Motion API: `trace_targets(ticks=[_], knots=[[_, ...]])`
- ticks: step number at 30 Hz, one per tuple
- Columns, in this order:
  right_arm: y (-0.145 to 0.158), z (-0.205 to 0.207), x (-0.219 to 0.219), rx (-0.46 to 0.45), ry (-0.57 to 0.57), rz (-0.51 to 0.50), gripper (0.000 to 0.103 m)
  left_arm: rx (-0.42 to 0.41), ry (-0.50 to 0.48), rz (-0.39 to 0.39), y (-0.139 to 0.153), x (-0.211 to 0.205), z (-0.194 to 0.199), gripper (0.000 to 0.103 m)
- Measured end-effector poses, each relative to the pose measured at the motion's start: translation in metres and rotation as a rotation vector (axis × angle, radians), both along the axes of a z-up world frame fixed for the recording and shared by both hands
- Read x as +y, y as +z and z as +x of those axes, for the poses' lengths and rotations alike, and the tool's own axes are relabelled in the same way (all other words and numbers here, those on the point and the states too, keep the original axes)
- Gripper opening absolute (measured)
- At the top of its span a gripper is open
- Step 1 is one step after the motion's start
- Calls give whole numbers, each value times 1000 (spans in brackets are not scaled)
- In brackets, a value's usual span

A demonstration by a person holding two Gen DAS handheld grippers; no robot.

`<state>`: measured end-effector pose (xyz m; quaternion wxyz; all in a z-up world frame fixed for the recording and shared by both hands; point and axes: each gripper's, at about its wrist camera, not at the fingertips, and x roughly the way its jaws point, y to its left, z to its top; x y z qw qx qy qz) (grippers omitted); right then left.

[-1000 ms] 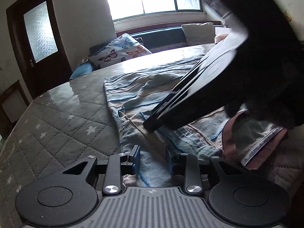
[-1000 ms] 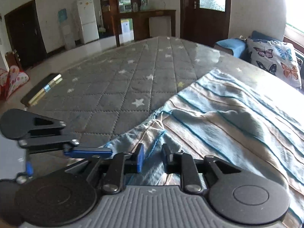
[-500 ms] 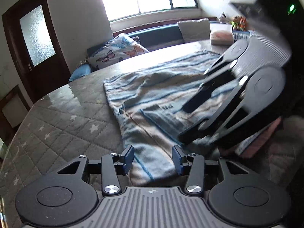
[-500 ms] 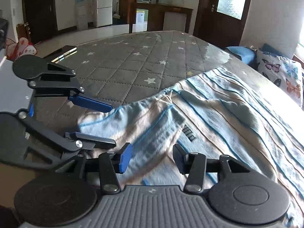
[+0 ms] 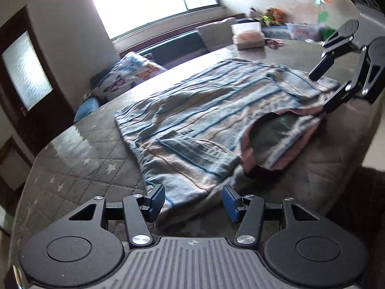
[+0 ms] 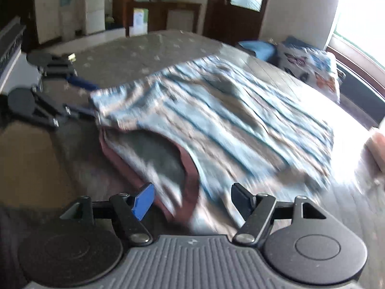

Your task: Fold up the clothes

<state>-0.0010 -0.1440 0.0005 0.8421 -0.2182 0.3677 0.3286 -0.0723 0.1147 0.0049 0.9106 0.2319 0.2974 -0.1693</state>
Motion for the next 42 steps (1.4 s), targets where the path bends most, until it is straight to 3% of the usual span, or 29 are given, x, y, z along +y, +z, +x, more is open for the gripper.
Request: trace_targets(ticks=[6, 13, 16, 17, 18, 23, 29, 32, 34, 42], knots=[[-12, -14, -26, -10, -18, -87, 75, 6, -80, 70, -8, -10, -1, 57], [-27, 4, -38, -5, -60, -63, 74, 10, -91, 73, -13, -10, 11, 53], [-28, 14, -44, 11, -85, -38, 63, 17, -83, 69, -13, -10, 17, 40], [-27, 17, -46, 15, -93, -34, 55, 20, -78, 68, -13, -10, 20, 36], [-27, 20, -47, 15, -101, -33, 47, 22, -72, 65, -13, -10, 22, 35], [-26, 26, -52, 22, -130, -20, 36, 30, -70, 65, -13, -8, 27, 36], [-27, 22, -47, 10, -121, -7, 13, 44, -75, 59, -13, -6, 29, 33], [-24, 20, -45, -13, -135, 2, 8, 47, -60, 44, -14, -9, 30, 16], [-22, 18, -44, -28, -145, 8, 7, 31, -47, 37, -11, -10, 27, 11], [7, -5, -49, -118, -158, 54, 5, -72, -7, -6, 25, -7, -5, 7]])
